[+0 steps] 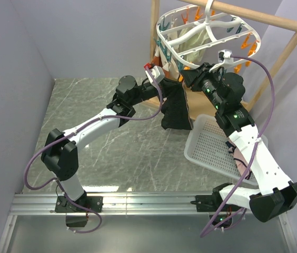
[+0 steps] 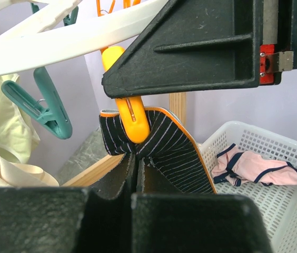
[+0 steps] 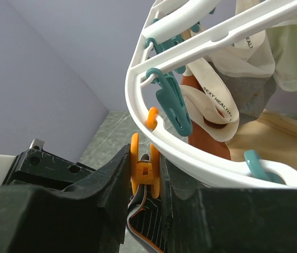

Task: Clip the underwear to the hanger

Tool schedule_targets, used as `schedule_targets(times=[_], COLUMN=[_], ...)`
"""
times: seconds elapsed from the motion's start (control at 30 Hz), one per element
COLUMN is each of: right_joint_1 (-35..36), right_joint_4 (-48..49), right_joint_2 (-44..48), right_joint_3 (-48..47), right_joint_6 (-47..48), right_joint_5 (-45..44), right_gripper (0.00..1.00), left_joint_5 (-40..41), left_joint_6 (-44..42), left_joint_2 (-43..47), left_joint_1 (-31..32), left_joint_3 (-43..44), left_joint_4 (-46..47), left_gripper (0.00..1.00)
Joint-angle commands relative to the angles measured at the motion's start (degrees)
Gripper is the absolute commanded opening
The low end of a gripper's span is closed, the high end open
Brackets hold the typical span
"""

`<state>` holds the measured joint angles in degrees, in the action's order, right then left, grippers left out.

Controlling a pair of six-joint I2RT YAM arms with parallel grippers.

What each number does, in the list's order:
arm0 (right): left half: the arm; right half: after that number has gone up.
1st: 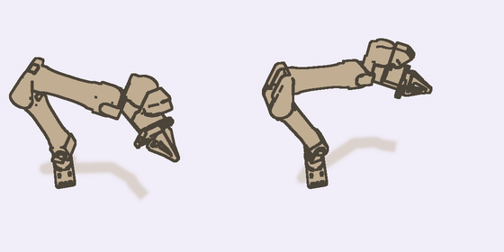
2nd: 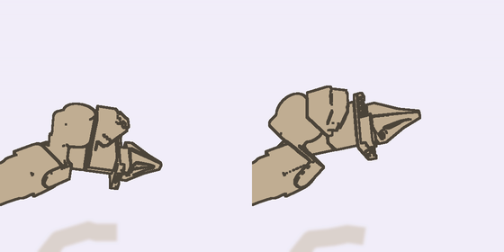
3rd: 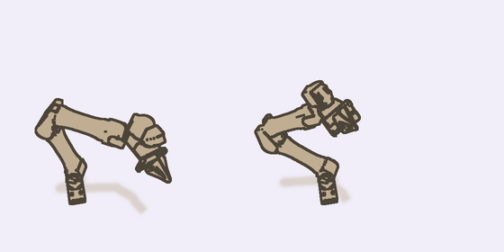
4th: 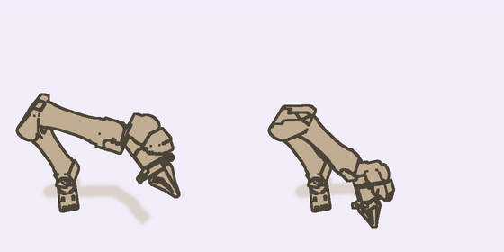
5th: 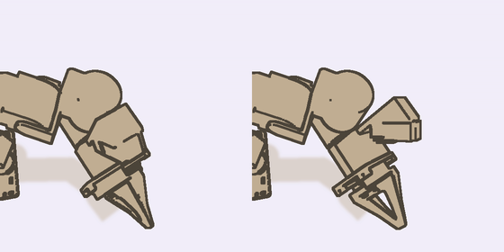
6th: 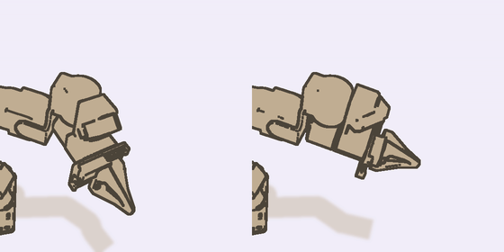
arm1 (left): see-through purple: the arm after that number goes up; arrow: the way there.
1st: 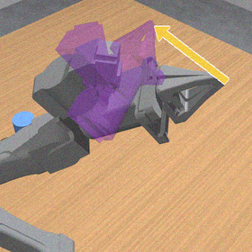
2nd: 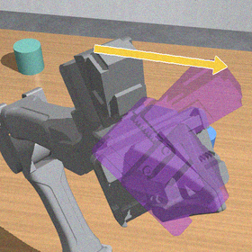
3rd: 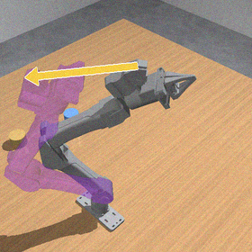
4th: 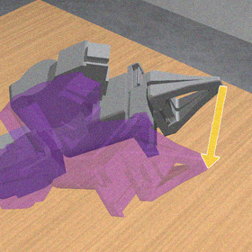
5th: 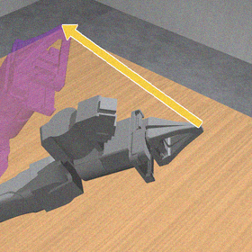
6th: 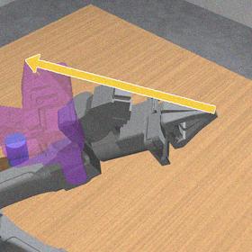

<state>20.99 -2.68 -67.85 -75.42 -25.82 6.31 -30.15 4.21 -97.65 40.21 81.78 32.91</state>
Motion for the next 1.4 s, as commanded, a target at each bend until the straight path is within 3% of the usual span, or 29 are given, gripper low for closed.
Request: schedule_targets(times=[0.0, 0.23, 0.57, 0.8, 1.2, 1.37], right_joint_1=[0.63, 0.63, 0.54, 0.28, -0.25, -0.34], right_joint_4=[-1.89, -2.07, -2.42, -2.33, -2.33, -3.91], right_joint_2=[-0.96, -1.23, -1.40, -1.49, -0.26, 1.41], right_joint_3=[-1.40, -1.84, -2.01, -2.19, -1.49, 0.27], right_joint_6=[-0.28, 0.07, 0.25, 0.33, 1.65, 3.93], right_joint_5=[4.68, 4.68, 4.77, 5.38, 8.63, 10.83], right_gripper=[0.13, 0.20, 0.41, 0.46, 0.73, 0.77], left_joint_5=[0.27, 0.36, 0.62, 0.88, 1.94, 2.99], left_joint_6=[0.80, 0.80, 0.80, 1.07, 2.38, 3.61], left_joint_2=[-0.35, -1.41, -1.85, -2.37, -1.67, -0.62], left_joint_1=[0.31, 0.40, 0.22, 0.14, -0.57, -1.09], left_joint_3=[4.62, 5.85, 6.46, 7.08, 5.59, 3.13], left_joint_4=[4.19, 4.36, 4.71, 4.80, 2.43, 0.41], left_gripper=[0.00, 0.00, 0.00, 0.00, 0.00, 0.06])
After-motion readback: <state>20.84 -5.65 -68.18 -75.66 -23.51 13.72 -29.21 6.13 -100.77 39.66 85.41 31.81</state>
